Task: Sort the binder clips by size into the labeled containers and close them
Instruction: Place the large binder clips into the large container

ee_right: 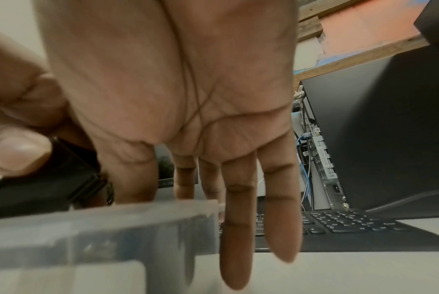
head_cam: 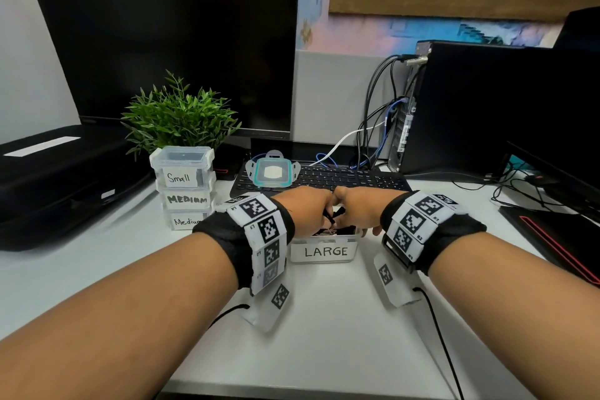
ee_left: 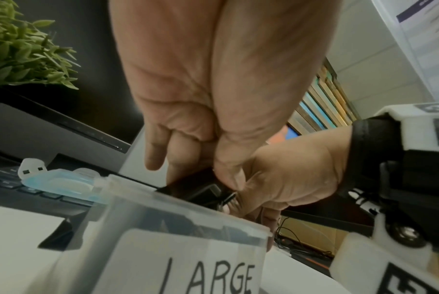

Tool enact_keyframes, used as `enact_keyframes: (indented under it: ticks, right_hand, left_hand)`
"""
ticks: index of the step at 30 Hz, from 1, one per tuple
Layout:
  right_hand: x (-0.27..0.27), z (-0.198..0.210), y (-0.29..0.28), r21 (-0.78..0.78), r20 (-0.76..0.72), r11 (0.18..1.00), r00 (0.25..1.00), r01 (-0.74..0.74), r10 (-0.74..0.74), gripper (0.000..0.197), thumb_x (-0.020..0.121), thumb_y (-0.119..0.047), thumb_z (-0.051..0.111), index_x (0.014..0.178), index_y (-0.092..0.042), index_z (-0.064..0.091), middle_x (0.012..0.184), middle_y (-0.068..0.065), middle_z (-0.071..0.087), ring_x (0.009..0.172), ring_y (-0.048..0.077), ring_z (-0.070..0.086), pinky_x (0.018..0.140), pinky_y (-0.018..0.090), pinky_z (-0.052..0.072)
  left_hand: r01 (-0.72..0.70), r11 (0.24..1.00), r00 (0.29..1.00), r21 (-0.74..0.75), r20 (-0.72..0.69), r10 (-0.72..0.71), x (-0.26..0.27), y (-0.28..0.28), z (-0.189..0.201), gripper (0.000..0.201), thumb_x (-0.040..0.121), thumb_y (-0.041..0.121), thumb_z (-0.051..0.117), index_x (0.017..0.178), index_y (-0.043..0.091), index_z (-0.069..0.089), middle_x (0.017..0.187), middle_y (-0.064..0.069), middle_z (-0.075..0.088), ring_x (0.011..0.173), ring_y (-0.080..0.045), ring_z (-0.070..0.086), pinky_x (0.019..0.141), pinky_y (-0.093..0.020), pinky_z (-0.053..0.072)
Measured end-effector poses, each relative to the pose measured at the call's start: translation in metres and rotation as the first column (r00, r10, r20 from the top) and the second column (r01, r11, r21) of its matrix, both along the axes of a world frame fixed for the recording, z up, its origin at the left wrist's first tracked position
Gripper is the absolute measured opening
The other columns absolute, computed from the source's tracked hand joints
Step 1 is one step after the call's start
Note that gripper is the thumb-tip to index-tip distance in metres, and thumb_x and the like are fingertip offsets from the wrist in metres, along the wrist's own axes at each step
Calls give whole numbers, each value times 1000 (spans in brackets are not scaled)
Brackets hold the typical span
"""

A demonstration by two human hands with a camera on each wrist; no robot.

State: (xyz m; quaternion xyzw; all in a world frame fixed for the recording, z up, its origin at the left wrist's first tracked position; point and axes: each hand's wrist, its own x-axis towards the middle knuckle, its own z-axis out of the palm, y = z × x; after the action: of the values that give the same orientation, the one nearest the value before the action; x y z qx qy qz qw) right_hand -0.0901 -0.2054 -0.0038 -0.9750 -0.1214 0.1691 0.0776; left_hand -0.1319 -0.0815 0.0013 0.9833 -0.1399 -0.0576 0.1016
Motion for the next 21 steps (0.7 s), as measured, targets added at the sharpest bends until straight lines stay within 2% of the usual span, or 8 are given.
enact_keyframes:
  ticks: [4, 6, 10, 13, 15, 17, 19, 21]
  right_hand:
    - [1, 8, -7, 4, -113, 1000, 993, -15, 15, 58, 89, -23, 63, 139, -24, 34, 121, 5, 58, 82, 19, 65, 52, 20, 45]
    - [3, 9, -9, 24, -145, 1000, 989, -9, 12, 60, 87, -13, 64, 139, -23, 34, 126, 6, 56, 85, 19, 64, 53, 20, 45]
    - [5, 5, -7, 60, -114, 998, 993, 30, -23, 58, 85, -6, 67, 133, -19, 38, 107, 6, 56, 71, 20, 61, 50, 19, 48]
    - [7, 3, -6, 95, -136, 993, 989, 73, -59, 60, 84, -2, 66, 133, -20, 37, 106, 9, 53, 61, 20, 60, 46, 22, 51]
    - [9, 2, -5, 84, -132, 993, 989, 84, -72, 61, 84, -2, 66, 134, -20, 36, 106, 12, 54, 61, 21, 61, 53, 27, 53]
    - [9, 2, -5, 66, -128, 994, 989, 84, -75, 61, 84, -3, 66, 134, -21, 36, 99, 11, 55, 63, 23, 61, 65, 34, 56]
    - [10, 2, -6, 75, -140, 993, 987, 95, -84, 60, 84, -3, 67, 132, -21, 36, 91, 10, 55, 62, 24, 62, 72, 40, 56]
    - [9, 2, -8, 97, -153, 990, 984, 105, -90, 58, 82, -4, 69, 128, -19, 38, 93, 12, 57, 59, 24, 62, 73, 42, 56]
  left_hand:
    - [-12, 1000, 1000, -24, 0, 12, 0, 1, -2, 24, 94, 21, 52, 117, 16, 51, 117, -6, 59, 106, -22, 55, 85, -30, 43]
    - [-14, 999, 1000, -43, 3, 14, 0, 1, -2, 24, 94, 22, 53, 117, 16, 52, 117, -6, 59, 106, -22, 55, 84, -30, 43]
    - [-15, 998, 1000, -61, 13, 16, 0, -1, -1, 25, 93, 25, 54, 116, 15, 53, 116, -5, 59, 105, -22, 55, 82, -29, 42]
    - [-25, 996, 999, -88, 19, 26, -1, -1, -3, 24, 93, 25, 55, 115, 16, 53, 115, -4, 59, 104, -20, 54, 79, -27, 40]
    - [-31, 994, 999, -105, 18, 33, -1, 0, -3, 22, 93, 26, 55, 113, 17, 53, 112, -2, 58, 97, -17, 52, 74, -23, 39]
    - [-45, 991, 999, -125, 6, 46, -2, 3, 0, 22, 93, 29, 55, 112, 18, 53, 103, 1, 55, 89, -14, 49, 68, -22, 38]
    - [-56, 987, 998, -151, -18, 54, -2, 8, 3, 24, 92, 30, 58, 111, 18, 54, 98, 3, 53, 87, -13, 51, 71, -23, 42]
    - [-45, 986, 999, -160, -35, 40, -2, 12, 5, 24, 89, 30, 62, 109, 18, 56, 94, 4, 55, 85, -13, 53, 75, -26, 45]
